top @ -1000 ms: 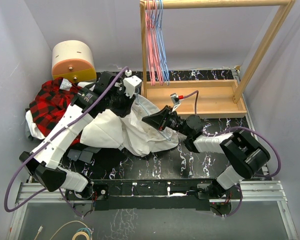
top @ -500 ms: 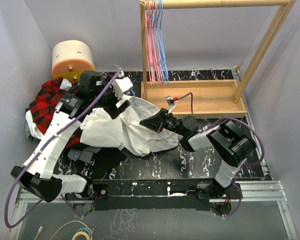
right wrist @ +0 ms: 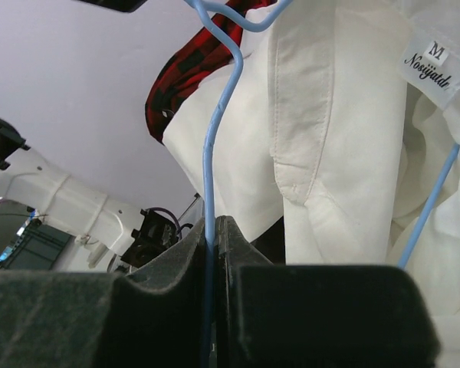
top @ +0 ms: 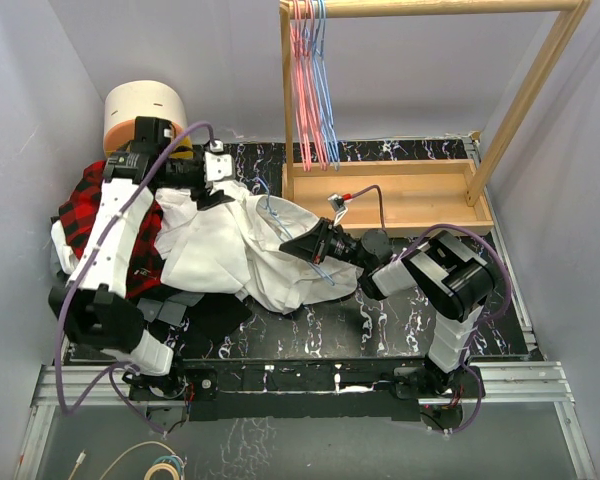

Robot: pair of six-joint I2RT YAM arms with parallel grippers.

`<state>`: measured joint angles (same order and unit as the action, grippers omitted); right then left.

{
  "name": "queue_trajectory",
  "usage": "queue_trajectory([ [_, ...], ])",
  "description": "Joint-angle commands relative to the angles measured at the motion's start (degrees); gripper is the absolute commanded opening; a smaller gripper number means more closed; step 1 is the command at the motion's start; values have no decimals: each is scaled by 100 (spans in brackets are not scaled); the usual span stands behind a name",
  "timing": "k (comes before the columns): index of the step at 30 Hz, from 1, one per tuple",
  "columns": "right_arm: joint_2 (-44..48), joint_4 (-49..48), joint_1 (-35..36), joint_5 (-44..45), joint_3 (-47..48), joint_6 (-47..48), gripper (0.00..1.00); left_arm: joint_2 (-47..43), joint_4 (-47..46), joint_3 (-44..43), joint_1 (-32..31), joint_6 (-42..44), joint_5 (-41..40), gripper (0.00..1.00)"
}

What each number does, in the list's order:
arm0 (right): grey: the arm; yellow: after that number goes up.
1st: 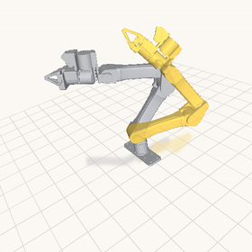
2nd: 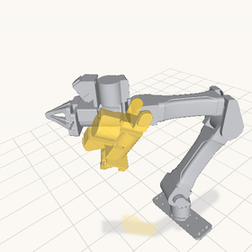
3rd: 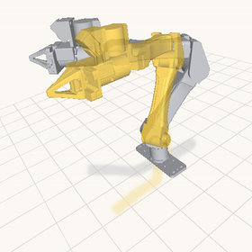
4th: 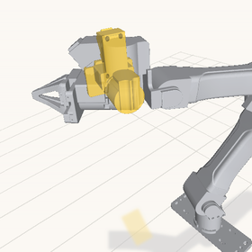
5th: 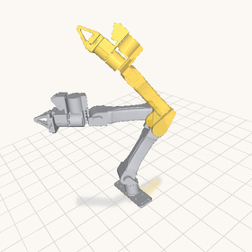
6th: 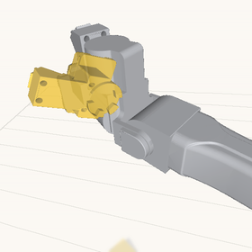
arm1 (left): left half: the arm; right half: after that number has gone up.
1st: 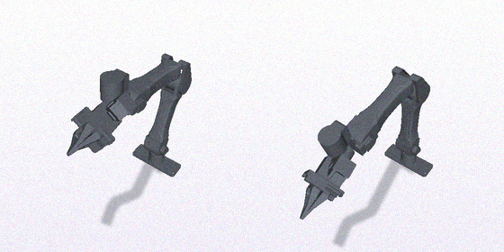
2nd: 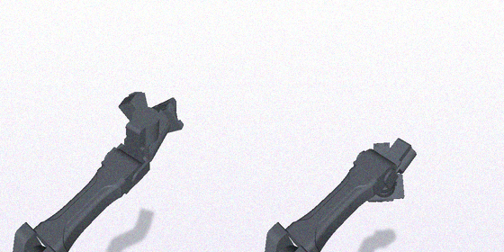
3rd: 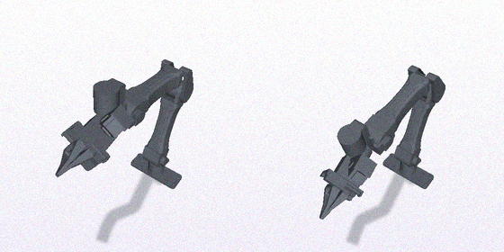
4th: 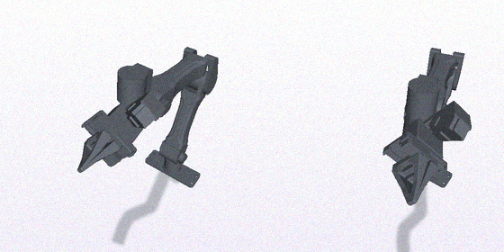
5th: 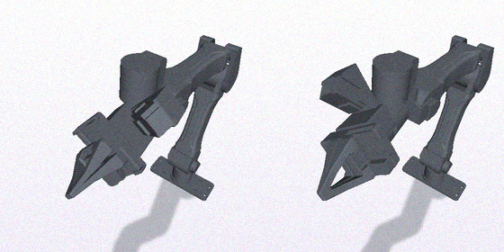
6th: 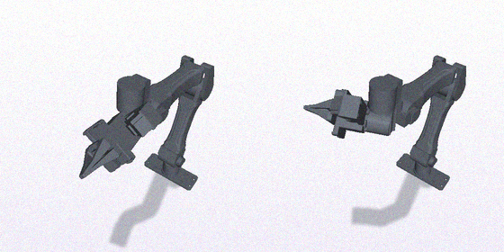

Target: Place the shirt on the hanger

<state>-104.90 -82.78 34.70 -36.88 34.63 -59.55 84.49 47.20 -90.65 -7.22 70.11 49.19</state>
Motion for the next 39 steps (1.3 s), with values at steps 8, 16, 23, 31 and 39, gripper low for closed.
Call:
queue_trajectory([
  [8,1,-1020,-60,-284,286,-12,8,1806,3469,-1909,48,3261,1003,68],
  [16,-54,-1027,-111,-358,365,-10,8,2371,3472,-2268,-144,3327,764,63],
  [23,-52,-1046,-134,-446,437,-57,8,2656,2655,-2250,-315,2797,697,57],
  [31,-36,-1103,-185,-595,482,-125,8,2853,2473,-2300,-525,2518,630,44],
  [39,-84,-1395,-274,-634,434,-316,8,2779,2541,-2371,-625,2484,785,13],
])
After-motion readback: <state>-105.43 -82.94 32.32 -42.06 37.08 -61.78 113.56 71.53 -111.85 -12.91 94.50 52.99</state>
